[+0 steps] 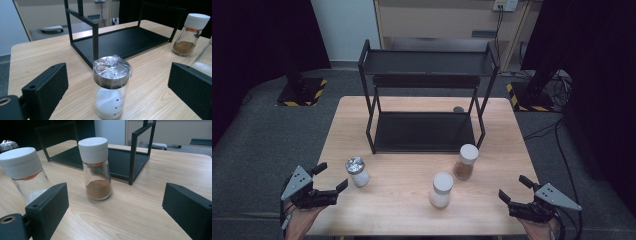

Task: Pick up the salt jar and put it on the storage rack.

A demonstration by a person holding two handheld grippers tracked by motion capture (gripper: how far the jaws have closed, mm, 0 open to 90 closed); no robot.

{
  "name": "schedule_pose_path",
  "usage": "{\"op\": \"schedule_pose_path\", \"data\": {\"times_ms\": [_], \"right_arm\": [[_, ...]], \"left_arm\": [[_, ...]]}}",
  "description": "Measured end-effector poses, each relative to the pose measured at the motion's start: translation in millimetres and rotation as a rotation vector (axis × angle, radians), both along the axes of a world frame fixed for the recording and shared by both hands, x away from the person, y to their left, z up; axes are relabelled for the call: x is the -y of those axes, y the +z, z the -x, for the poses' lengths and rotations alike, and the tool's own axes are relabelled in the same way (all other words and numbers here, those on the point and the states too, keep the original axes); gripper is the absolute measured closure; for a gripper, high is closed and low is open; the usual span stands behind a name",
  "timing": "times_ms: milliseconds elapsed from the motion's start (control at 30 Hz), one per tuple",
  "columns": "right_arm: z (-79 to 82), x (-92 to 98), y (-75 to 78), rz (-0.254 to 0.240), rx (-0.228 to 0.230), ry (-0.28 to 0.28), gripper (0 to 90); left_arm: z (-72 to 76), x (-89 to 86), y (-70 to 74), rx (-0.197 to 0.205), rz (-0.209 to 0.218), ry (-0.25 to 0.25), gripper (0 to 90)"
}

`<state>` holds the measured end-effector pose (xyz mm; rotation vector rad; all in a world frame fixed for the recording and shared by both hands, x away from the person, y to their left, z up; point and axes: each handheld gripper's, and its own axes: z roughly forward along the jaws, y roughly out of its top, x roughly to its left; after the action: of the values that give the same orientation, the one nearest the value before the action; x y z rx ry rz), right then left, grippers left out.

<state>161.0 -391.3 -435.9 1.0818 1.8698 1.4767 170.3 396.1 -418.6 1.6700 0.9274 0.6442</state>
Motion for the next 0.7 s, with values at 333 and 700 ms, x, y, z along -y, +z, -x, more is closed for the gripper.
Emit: {"op": "schedule_pose_path", "data": {"times_ms": [333, 700], "right_arm": [[0.4, 0.6, -0.1, -0.005, 0.0, -0.002, 7.5], [0.2, 0.9, -0.1, -0.01, -0.004, -0.002, 7.7]], "left_arm": [[-15.7, -1.1, 1.3, -0.032, -0.021, -0.005, 2.0], [-32.1, 4.8, -2.6, -0.05, -0.031, -0.007, 2.0]]}}
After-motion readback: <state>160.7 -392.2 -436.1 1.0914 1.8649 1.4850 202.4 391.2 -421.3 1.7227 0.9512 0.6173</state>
